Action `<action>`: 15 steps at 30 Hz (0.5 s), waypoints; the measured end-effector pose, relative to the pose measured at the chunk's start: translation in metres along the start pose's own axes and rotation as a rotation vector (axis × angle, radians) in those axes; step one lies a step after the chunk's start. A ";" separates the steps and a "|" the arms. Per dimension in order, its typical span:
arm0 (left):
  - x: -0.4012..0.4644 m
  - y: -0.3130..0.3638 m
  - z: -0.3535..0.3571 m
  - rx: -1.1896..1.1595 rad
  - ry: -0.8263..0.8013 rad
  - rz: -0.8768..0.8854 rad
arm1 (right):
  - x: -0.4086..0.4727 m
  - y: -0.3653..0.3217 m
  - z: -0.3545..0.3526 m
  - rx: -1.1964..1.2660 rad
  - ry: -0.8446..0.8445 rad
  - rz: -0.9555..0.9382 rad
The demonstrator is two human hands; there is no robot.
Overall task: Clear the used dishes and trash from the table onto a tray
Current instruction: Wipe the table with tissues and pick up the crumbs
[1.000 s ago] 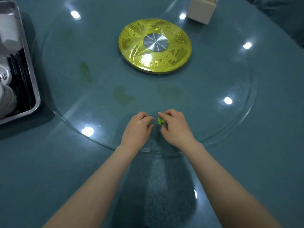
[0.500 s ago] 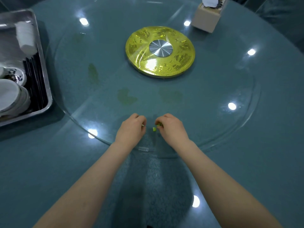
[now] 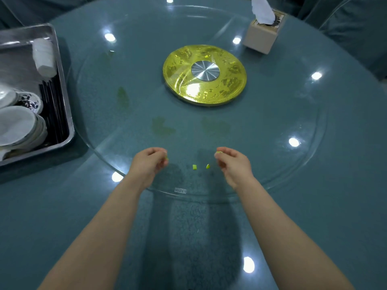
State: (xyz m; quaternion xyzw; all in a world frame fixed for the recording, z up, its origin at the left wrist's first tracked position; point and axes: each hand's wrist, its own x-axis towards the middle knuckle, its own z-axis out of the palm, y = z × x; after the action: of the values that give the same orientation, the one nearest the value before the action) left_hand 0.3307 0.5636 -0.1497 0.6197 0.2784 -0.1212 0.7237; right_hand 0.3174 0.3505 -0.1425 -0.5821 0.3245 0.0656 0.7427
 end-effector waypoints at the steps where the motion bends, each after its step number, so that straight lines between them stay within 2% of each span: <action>1: -0.002 0.001 -0.003 -0.239 -0.023 -0.077 | 0.000 -0.004 -0.002 0.251 -0.034 0.095; 3: -0.007 0.004 -0.010 -0.625 -0.092 -0.235 | -0.003 -0.012 -0.006 0.634 -0.126 0.229; 4: -0.009 0.003 -0.014 -0.769 -0.139 -0.292 | -0.004 -0.014 -0.007 0.734 -0.168 0.251; 6: -0.015 0.001 -0.018 -0.941 -0.239 -0.339 | -0.006 -0.017 -0.007 0.813 -0.233 0.249; 8: -0.019 -0.004 -0.021 -1.025 -0.352 -0.357 | -0.008 -0.019 -0.006 0.789 -0.280 0.234; 10: -0.023 -0.007 -0.022 -1.036 -0.410 -0.362 | -0.007 -0.020 -0.006 0.696 -0.298 0.218; 12: -0.026 -0.005 -0.020 -0.958 -0.365 -0.376 | -0.004 -0.018 -0.004 0.508 -0.255 0.181; 13: -0.027 -0.004 -0.019 -0.881 -0.323 -0.369 | -0.001 -0.017 -0.003 0.344 -0.213 0.135; 15: -0.023 -0.005 -0.016 -0.612 -0.253 -0.341 | 0.007 -0.011 -0.004 -0.190 -0.118 -0.062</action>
State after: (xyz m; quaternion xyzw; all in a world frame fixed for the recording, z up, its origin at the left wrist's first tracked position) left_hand 0.3053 0.5738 -0.1427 0.2993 0.3095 -0.2268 0.8736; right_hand 0.3266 0.3414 -0.1380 -0.6547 0.2547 0.1071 0.7036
